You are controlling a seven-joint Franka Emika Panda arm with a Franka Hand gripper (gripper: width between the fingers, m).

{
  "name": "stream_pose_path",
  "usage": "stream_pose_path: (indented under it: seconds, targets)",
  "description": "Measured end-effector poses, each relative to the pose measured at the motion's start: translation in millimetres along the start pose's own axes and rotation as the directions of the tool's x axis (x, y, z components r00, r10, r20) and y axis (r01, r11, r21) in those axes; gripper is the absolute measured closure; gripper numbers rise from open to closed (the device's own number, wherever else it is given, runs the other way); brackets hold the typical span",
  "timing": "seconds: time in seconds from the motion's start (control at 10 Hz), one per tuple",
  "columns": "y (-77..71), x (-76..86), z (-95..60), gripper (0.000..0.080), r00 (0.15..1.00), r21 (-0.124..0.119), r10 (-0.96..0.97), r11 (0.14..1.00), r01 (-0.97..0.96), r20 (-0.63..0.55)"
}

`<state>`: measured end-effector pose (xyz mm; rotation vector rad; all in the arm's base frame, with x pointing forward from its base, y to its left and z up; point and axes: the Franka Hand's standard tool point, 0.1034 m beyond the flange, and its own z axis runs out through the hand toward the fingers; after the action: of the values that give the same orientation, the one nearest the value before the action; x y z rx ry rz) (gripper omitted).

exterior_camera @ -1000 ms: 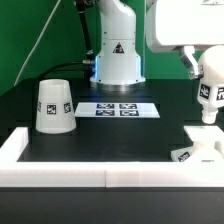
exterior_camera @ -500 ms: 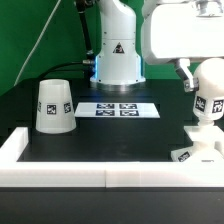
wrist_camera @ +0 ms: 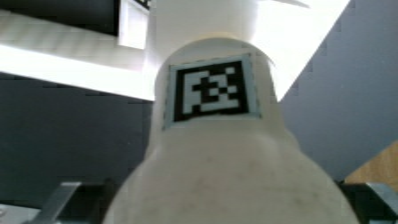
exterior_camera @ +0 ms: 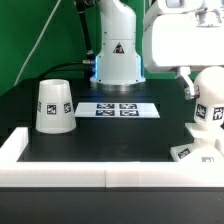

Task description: Assemble lamp

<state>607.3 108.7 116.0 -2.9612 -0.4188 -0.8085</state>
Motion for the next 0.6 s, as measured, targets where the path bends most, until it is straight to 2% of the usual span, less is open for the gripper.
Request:
stream_pose_path:
  seconds: [0.3,0.4,0.5,0.6]
  targets:
    - [0.6,-9.2,-1.2,0.0223,0.999,-0.016,-0.003,1.000,0.002,-0.046]
    - [0.5,-8.5,-1.1,0.0164,0.999,-0.015,-0.003,1.000,0.002,-0.045]
    - [0.6,-8.6,-1.1,0.0164,0.999,-0.015,-0.003,1.000,0.002,-0.045]
    - [0.6,-8.7,-1.1,0.0112,0.999,-0.015,-0.003,1.000,0.002,-0.044]
